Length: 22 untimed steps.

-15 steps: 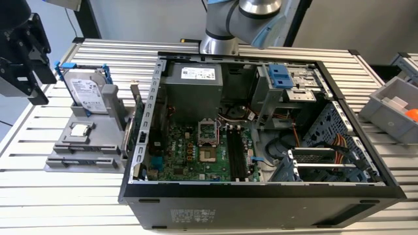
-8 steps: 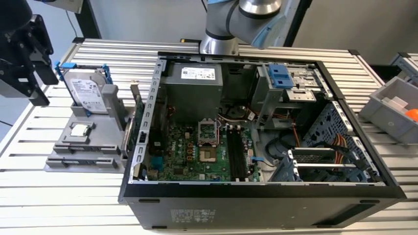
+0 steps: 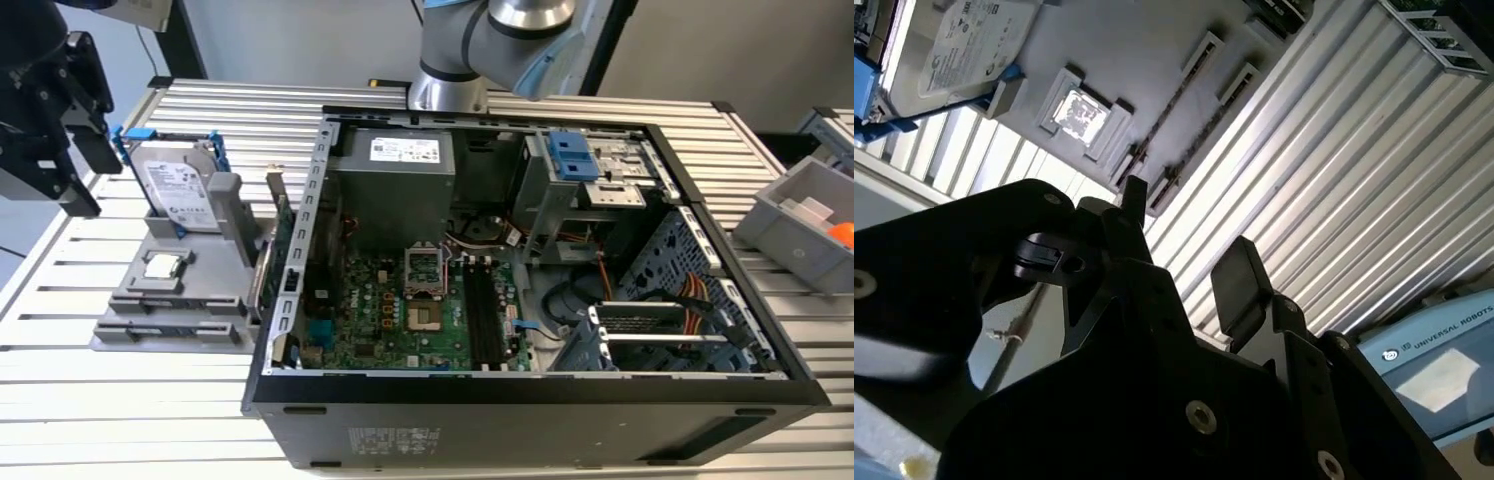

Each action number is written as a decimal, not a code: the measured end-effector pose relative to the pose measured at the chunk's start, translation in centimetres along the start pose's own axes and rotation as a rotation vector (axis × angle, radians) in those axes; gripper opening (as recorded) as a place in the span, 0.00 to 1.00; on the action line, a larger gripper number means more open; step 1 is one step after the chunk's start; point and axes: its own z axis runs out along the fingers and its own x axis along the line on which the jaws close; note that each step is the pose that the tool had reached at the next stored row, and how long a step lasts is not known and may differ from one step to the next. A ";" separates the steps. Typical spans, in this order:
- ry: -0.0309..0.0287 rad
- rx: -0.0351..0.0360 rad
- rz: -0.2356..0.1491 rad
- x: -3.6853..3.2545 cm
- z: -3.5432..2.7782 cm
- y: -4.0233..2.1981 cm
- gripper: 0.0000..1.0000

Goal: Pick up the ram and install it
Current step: 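Pick up the ram and move it above insertion slot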

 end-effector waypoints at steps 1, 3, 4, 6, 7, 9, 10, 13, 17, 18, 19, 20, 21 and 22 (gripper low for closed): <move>0.0000 0.0001 0.000 0.00 0.05 0.00 1.00; 0.0000 0.0004 0.001 0.01 0.19 -0.01 1.00; 0.0001 0.0006 0.001 0.01 0.26 -0.01 1.00; 0.0001 0.0009 0.002 0.02 0.41 -0.01 1.00; 0.0001 0.0009 0.003 0.02 0.48 -0.01 1.00; 0.0000 0.0010 0.003 0.02 0.61 -0.02 1.00; 0.0000 0.0010 0.003 0.03 0.66 -0.02 1.00; 0.0002 0.0009 0.004 0.03 0.71 -0.02 1.00; 0.0000 0.0010 0.004 0.03 0.72 -0.02 1.00; 0.0000 0.0010 0.004 0.03 0.73 -0.02 1.00; 0.0001 0.0013 0.004 0.03 0.74 -0.02 1.00; 0.0001 0.0021 0.004 0.04 0.75 -0.03 1.00; 0.0001 0.0031 0.003 0.04 0.79 -0.03 1.00; 0.0000 0.0044 0.003 0.04 0.83 -0.03 1.00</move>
